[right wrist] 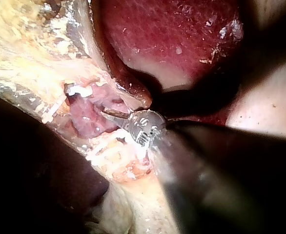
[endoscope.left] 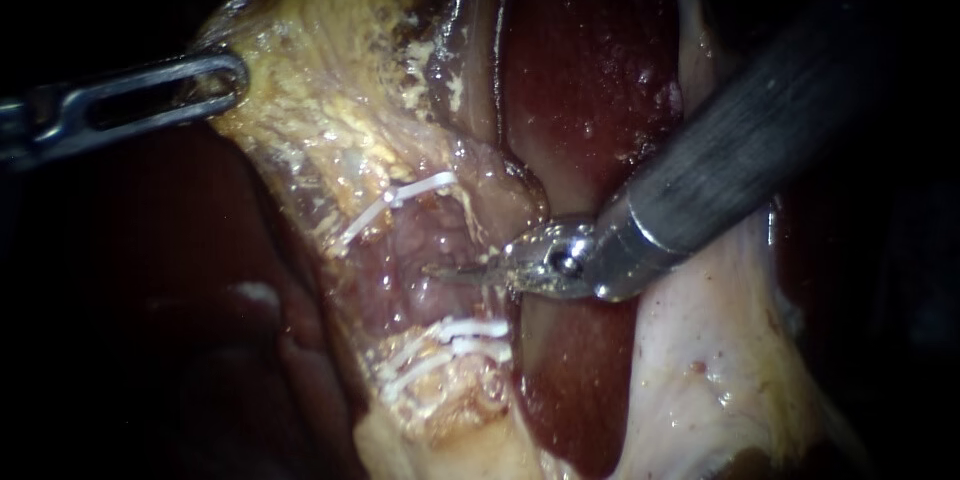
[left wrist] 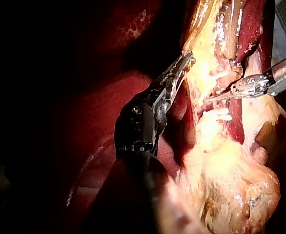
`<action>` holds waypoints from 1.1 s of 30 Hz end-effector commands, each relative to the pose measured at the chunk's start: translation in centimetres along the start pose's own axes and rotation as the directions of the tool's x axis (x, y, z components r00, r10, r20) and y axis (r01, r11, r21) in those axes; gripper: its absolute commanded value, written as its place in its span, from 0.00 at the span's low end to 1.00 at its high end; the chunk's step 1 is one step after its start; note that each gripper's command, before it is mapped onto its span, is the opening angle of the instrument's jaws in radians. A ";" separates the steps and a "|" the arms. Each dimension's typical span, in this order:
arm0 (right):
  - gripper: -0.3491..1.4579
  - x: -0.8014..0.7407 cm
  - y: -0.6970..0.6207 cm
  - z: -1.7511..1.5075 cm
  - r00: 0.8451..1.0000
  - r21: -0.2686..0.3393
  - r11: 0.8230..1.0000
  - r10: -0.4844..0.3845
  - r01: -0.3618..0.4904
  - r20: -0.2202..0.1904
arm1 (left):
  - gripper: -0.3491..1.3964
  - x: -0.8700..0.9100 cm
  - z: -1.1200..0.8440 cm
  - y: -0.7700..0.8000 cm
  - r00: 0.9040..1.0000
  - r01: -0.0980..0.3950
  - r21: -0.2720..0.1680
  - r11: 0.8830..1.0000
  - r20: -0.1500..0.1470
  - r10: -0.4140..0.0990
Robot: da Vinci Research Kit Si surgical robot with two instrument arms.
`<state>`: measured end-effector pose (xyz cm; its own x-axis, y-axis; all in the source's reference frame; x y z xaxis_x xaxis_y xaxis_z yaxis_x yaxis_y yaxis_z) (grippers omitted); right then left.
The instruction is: Go back from the cut right tube
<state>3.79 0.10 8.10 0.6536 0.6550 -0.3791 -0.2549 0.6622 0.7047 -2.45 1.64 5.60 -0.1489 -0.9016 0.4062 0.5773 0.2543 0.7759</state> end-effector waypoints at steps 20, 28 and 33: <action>0.58 -0.01 -0.06 -0.03 1.000 0.008 1.000 -0.003 0.003 0.004 | 0.00 -0.01 -0.01 0.01 1.000 0.001 -0.006 1.000 0.003 -0.001; 0.65 -0.01 -0.08 -0.03 1.000 0.009 1.000 -0.004 0.004 0.004 | 0.00 -0.01 -0.01 0.01 1.000 0.001 -0.007 1.000 0.003 -0.001; 0.67 -0.03 -0.12 -0.10 1.000 0.014 0.999 -0.030 0.030 0.006 | 0.00 -0.01 -0.01 0.01 1.000 0.001 -0.007 1.000 0.003 -0.001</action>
<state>3.72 0.03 7.92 0.6759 0.5978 -0.4310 -0.1854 0.7039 0.6856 -2.43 1.65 5.60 -0.1524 -0.9006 0.4070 0.5828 0.2507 0.7730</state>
